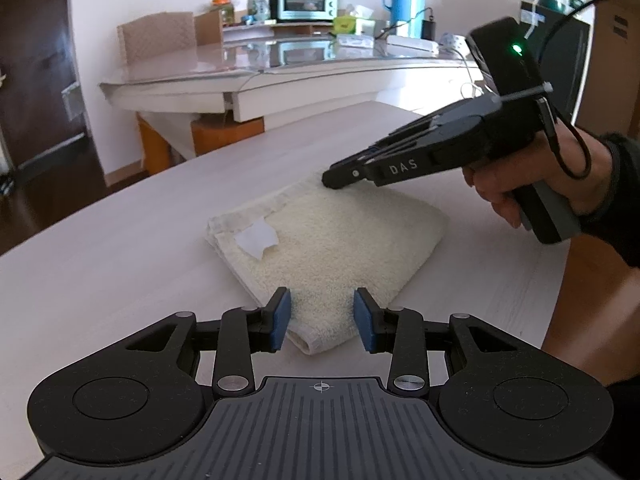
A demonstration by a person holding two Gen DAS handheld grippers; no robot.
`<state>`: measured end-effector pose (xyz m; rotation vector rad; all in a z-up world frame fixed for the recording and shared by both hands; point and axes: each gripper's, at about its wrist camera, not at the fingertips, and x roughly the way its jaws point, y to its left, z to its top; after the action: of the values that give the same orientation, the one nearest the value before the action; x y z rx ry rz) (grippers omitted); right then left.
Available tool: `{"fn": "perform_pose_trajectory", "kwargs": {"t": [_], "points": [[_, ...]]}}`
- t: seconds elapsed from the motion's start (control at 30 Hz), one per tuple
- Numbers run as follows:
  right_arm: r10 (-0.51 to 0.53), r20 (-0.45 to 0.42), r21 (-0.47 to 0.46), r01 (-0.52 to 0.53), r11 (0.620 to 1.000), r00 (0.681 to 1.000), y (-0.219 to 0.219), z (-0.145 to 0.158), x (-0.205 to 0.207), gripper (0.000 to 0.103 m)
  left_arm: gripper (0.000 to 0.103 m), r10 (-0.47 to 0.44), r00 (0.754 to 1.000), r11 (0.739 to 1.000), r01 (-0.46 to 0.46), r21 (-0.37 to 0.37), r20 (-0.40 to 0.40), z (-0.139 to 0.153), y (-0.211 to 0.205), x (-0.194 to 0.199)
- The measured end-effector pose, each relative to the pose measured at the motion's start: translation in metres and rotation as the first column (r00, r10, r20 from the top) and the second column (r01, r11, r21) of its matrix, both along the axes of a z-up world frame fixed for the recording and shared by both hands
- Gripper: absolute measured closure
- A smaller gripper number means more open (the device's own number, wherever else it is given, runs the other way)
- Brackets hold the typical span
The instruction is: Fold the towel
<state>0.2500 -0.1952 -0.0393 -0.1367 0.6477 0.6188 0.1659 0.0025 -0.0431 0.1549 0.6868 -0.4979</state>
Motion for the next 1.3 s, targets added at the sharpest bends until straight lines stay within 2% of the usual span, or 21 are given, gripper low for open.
{"fn": "perform_pose_trajectory", "kwargs": {"t": [0.13, 0.2, 0.3, 0.37, 0.43, 0.5, 0.53, 0.77, 0.83, 0.9, 0.97, 1.03, 1.1, 1.3], "points": [[-0.010, 0.012, 0.019, 0.010, 1.000, 1.000, -0.004, 0.007, -0.011, 0.087, 0.046, 0.061, 0.998, 0.998, -0.061, -0.006, -0.018, -0.001, 0.000, -0.001], [-0.009, 0.014, 0.018, 0.009, 1.000, 1.000, -0.008, 0.011, -0.026, 0.087, 0.045, 0.104, 0.994, 0.994, -0.105, -0.035, -0.030, -0.003, 0.003, -0.002], [-0.020, 0.023, 0.025, 0.020, 1.000, 1.000, -0.017, 0.014, -0.051, 0.087, 0.038, 0.142, 0.990, 0.988, -0.143, -0.049, -0.023, -0.004, 0.005, -0.005], [-0.029, 0.017, 0.043, 0.028, 0.999, 0.999, -0.024, 0.016, -0.068, 0.082, 0.031, 0.171, 0.985, 0.984, -0.171, -0.053, -0.016, -0.004, 0.005, -0.008], [-0.044, 0.019, 0.058, 0.043, 0.997, 0.999, -0.030, 0.018, -0.085, 0.072, 0.023, 0.201, 0.980, 0.978, -0.201, -0.053, -0.012, -0.004, 0.004, -0.011], [-0.057, 0.016, 0.068, 0.056, 0.996, 0.998, -0.032, 0.019, -0.096, 0.068, 0.017, 0.229, 0.973, 0.972, -0.229, -0.050, -0.011, -0.004, 0.003, -0.014], [-0.071, 0.012, 0.077, 0.070, 0.995, 0.997, -0.035, 0.019, -0.106, 0.061, 0.014, 0.242, 0.970, 0.969, -0.242, -0.046, -0.012, -0.004, 0.002, -0.015], [-0.102, 0.032, 0.064, 0.100, 0.993, 0.994, -0.043, 0.017, -0.146, 0.045, 0.009, 0.311, 0.950, 0.950, -0.311, -0.040, 0.003, 0.000, -0.004, -0.031], [-0.121, 0.049, 0.052, 0.118, 0.992, 0.991, -0.046, 0.017, -0.154, 0.034, 0.006, 0.322, 0.947, 0.946, -0.322, -0.041, 0.006, 0.001, -0.005, -0.035], [-0.147, 0.083, 0.021, 0.145, 0.989, 0.986, -0.049, 0.017, -0.164, 0.028, 0.003, 0.339, 0.941, 0.940, -0.338, -0.041, 0.019, 0.004, -0.007, -0.040], [-0.158, 0.095, 0.009, 0.157, 0.987, 0.983, -0.052, 0.017, -0.171, 0.026, 0.001, 0.354, 0.935, 0.935, -0.352, -0.044, 0.037, 0.009, -0.009, -0.048], [-0.160, 0.093, 0.015, 0.160, 0.987, 0.983, -0.056, 0.018, -0.179, 0.015, 0.000, 0.357, 0.933, 0.934, -0.354, -0.048, 0.048, 0.013, -0.012, -0.054], [-0.170, 0.101, 0.015, 0.169, 0.986, 0.980, -0.058, 0.019, -0.186, 0.009, 0.000, 0.371, 0.926, 0.928, -0.368, -0.061, 0.062, 0.017, -0.015, -0.062], [-0.170, 0.114, 0.021, 0.169, 0.985, 0.979, -0.060, 0.025, -0.208, 0.006, 0.000, 0.442, 0.895, 0.893, -0.434, -0.119, 0.054, 0.023, -0.013, -0.084]]}}
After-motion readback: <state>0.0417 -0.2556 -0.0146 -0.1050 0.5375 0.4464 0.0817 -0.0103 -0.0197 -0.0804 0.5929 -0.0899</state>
